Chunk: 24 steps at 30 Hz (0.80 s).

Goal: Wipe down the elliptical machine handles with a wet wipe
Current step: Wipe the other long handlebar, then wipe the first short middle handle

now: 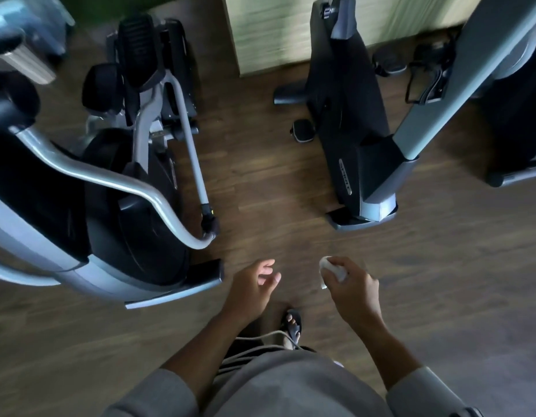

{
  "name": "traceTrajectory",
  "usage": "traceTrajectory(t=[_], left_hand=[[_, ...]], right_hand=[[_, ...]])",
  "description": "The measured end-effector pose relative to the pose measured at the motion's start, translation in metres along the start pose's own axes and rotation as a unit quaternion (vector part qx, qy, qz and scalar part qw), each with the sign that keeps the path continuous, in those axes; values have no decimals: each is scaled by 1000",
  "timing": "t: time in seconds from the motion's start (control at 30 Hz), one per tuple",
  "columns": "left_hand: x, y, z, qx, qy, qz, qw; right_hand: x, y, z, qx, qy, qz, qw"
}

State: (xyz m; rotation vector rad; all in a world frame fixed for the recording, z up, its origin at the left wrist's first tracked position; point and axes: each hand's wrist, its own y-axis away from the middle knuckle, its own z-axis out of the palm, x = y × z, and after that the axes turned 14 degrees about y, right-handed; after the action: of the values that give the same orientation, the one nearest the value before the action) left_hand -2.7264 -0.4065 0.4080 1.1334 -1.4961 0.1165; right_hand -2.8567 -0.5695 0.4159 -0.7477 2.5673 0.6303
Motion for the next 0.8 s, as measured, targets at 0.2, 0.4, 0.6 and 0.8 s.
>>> traceTrajectory(t=[0.2, 0.4, 0.6, 0.8], left_hand=[[30, -50, -12, 0, 26, 28, 999], [57, -122, -50, 4, 39, 43, 998], [100, -204, -111, 34, 59, 56, 996], [135, -257, -162, 104, 80, 28, 991]], right_hand=[[-31, -43, -10, 30, -22, 1, 999], [-85, -113, -3, 44, -10, 12, 999], [-160, -192, 0, 43, -47, -3, 998], [-232, -265, 10, 12, -54, -50, 997]])
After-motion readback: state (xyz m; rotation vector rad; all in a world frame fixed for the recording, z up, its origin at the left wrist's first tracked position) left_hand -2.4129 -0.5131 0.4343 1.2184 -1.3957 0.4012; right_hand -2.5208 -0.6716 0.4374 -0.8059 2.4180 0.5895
